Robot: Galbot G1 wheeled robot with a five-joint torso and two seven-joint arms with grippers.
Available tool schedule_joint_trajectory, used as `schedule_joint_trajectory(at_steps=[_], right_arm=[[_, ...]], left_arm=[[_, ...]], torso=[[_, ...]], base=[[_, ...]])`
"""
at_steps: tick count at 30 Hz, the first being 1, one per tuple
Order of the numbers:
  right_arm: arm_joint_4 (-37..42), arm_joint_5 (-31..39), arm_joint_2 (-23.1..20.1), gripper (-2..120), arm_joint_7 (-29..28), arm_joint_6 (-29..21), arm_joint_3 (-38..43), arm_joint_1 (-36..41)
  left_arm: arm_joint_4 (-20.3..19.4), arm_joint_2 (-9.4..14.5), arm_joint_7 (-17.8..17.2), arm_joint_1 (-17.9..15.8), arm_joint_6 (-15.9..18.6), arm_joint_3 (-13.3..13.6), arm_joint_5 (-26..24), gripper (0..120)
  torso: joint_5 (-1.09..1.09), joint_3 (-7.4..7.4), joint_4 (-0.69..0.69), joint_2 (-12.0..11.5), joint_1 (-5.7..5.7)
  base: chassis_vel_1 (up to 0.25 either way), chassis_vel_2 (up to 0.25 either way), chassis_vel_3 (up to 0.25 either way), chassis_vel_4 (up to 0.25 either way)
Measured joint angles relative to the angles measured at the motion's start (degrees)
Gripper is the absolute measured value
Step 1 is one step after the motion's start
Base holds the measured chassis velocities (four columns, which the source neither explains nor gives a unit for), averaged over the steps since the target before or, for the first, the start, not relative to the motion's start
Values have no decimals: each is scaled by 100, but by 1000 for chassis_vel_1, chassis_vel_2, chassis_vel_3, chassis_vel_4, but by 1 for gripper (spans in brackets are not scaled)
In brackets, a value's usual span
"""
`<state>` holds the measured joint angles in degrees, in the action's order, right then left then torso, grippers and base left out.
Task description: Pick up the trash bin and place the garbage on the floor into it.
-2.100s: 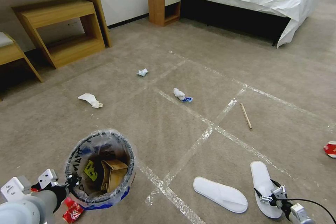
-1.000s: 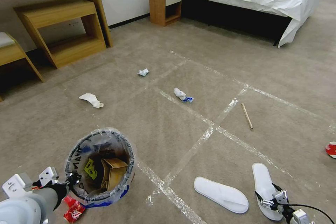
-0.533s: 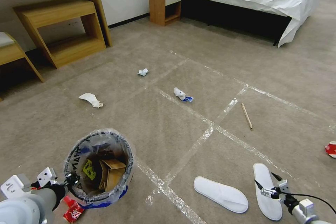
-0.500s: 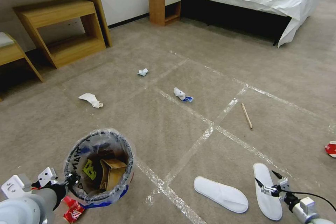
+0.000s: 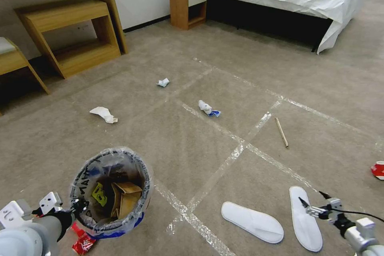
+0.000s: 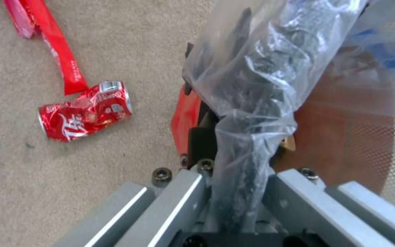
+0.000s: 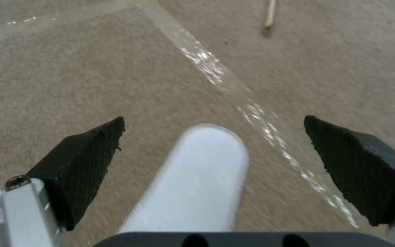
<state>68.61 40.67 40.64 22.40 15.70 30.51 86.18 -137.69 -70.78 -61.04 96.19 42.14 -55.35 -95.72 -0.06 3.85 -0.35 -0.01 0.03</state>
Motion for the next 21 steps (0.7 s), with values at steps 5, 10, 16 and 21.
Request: schedule_joint_trajectory(at_steps=[5, 10, 16, 21], right_arm=[[240, 39, -295, 100, 168, -317, 269, 554], [367, -136, -439, 100, 99, -489, 333, 753], [560, -169, -504, 100, 110, -943, 410, 1015], [594, -329, -347, 100, 34, -1143, 363, 1104]], left_arm=[[19, 26, -1, -16, 0, 19, -12, 0], [26, -9, -1, 5, 0, 20, -3, 0], [-10, -61, -3, 44, 0, 3, 6, 0], [-19, -101, -5, 70, 0, 11, 26, 0]], torso=[[1, 0, -3, 0, 0], [-1, 0, -2, 1, 0], [-2, 0, 0, 1, 0], [-2, 0, -1, 1, 0]], base=[[0, 0, 0, 0], [0, 0, 0, 0], [0, 0, 0, 0], [0, 0, 0, 0]])
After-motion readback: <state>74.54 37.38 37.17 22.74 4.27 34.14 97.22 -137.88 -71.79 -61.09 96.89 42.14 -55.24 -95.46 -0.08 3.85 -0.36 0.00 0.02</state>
